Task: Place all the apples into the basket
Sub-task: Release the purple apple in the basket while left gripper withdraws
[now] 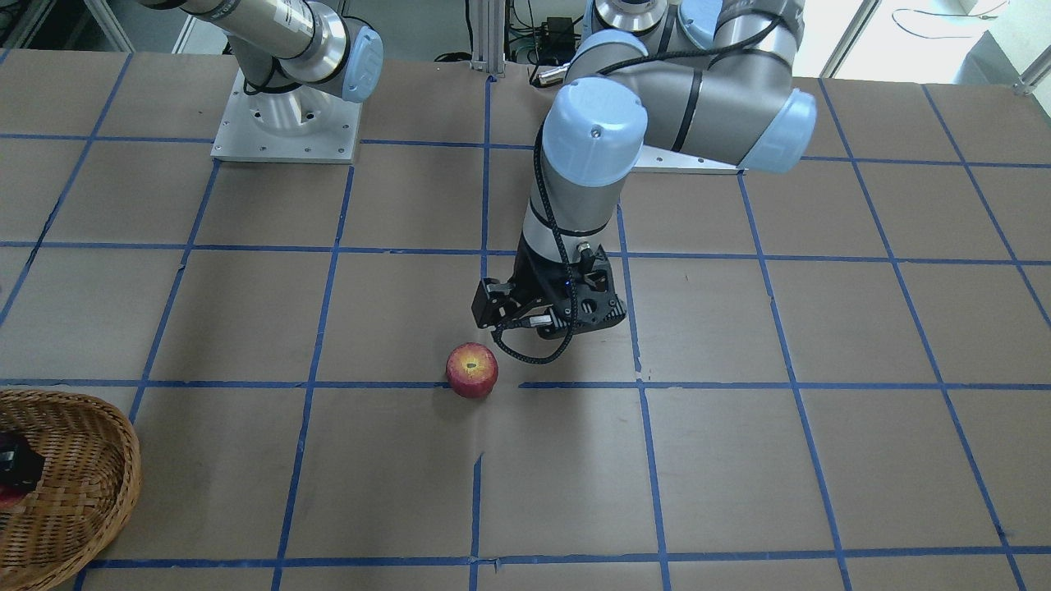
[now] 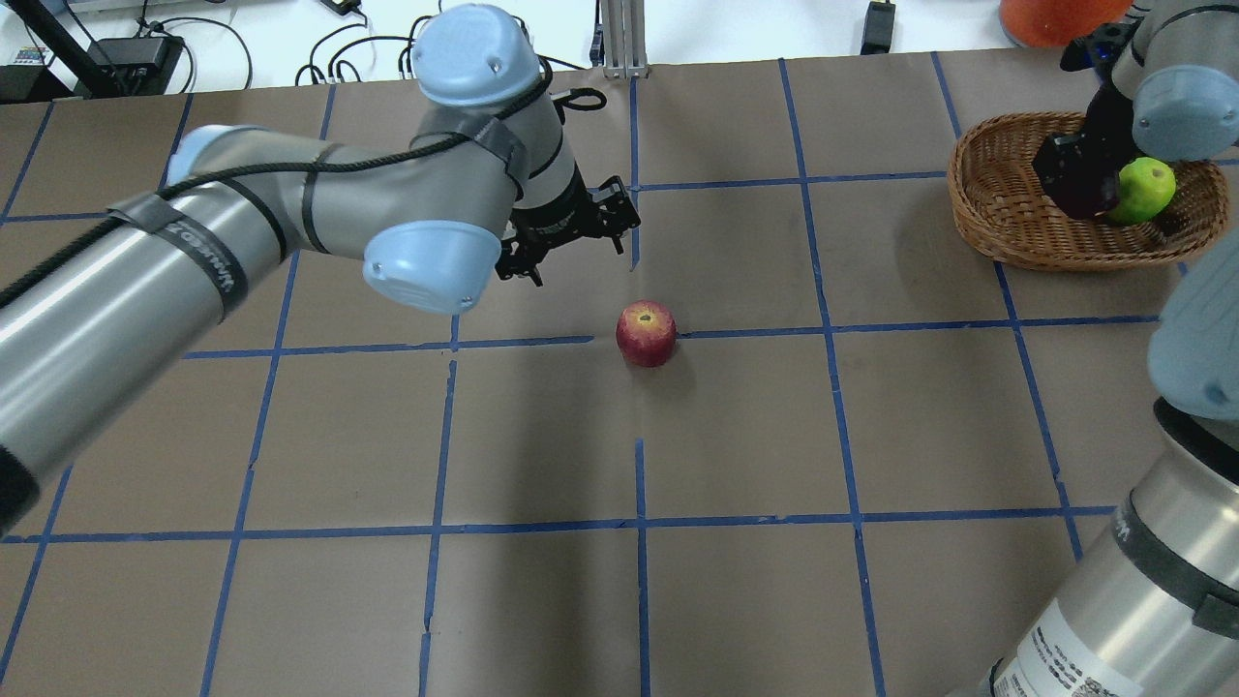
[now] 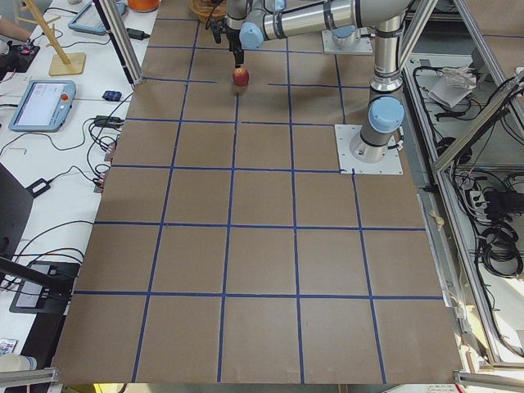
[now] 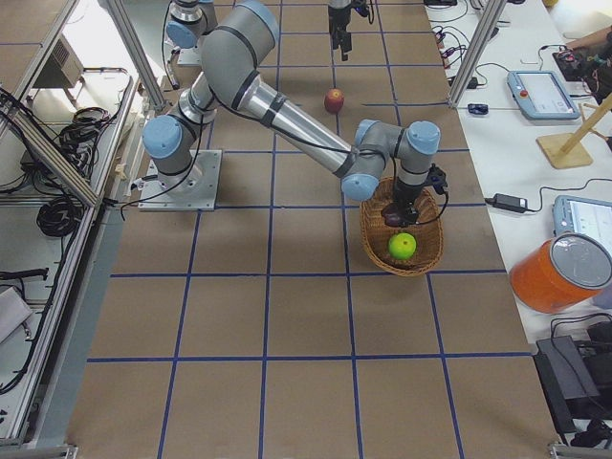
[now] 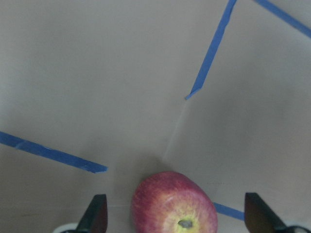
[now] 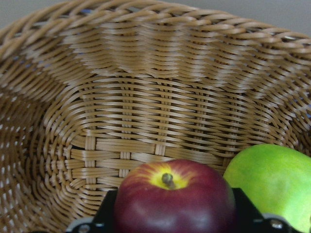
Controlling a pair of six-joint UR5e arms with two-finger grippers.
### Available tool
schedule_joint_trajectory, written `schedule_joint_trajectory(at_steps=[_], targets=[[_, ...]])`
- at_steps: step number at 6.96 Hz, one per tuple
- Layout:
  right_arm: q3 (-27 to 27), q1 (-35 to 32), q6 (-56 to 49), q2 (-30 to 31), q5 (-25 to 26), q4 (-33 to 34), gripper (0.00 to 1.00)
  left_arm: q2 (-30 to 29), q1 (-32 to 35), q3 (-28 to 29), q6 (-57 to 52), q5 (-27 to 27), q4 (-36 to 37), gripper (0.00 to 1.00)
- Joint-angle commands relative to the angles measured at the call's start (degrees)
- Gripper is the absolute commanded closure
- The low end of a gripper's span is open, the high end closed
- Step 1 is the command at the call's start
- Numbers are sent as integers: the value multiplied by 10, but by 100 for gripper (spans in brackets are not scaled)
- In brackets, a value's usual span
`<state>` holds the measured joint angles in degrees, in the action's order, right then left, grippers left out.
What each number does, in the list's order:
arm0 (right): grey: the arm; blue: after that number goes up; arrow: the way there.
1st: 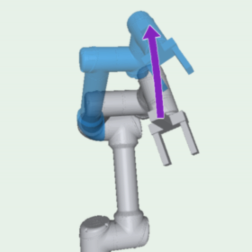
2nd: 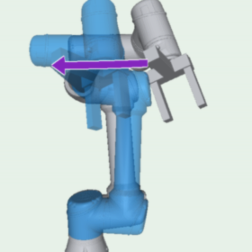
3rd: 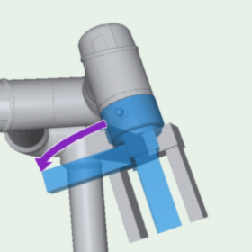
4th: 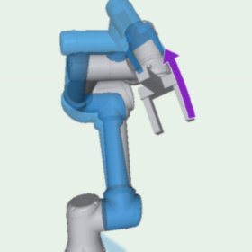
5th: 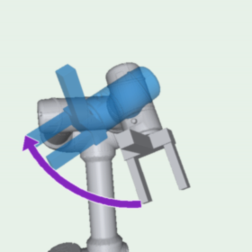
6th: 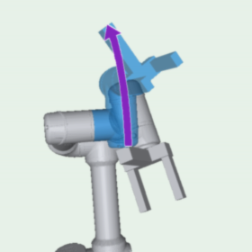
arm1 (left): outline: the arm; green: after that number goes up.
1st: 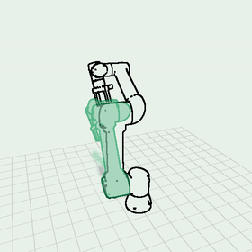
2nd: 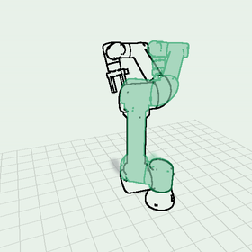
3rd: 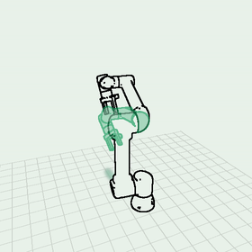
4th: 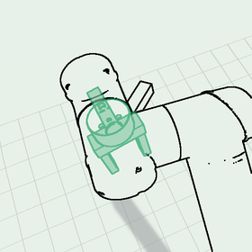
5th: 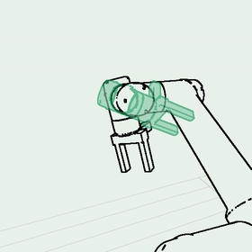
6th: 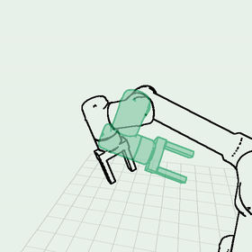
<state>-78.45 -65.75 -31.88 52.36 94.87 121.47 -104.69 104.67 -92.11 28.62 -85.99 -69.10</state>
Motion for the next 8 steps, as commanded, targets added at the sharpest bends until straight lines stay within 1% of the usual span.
schedule_joint_trajectory(at_steps=[1, 2, 3, 4, 5, 6, 7, 8], targets=[[-6, 7, 0, -5, -4, 0, 0, 81, -47, 28, -163, -8, -156, 0], [2, 7, 1, 0, -1, -10, 0, 117, -89, 27, -211, -19, -221, 0], [1, 5, 1, 11, -1, -21, 0, 152, -117, 26, -249, -21, -245, 0], [4, -2, 1, 39, -5, -62, 0, 168, -123, 14, -259, -21, -241, 0], [6, -21, 1, 75, -20, -119, 0, 173, -125, 14, -260, -21, -235, 0], [2, -65, 15, 122, -21, -175, 0, 178, -122, 13, -260, -36, -236, 0], [-5, -105, 63, 162, -29, -225, 0, 173, -128, 15, -260, -75, -234, 0], [-21, -145, 98, 179, -54, -229, 0, 168, -127, 20, -257, -74, -232, 0]])
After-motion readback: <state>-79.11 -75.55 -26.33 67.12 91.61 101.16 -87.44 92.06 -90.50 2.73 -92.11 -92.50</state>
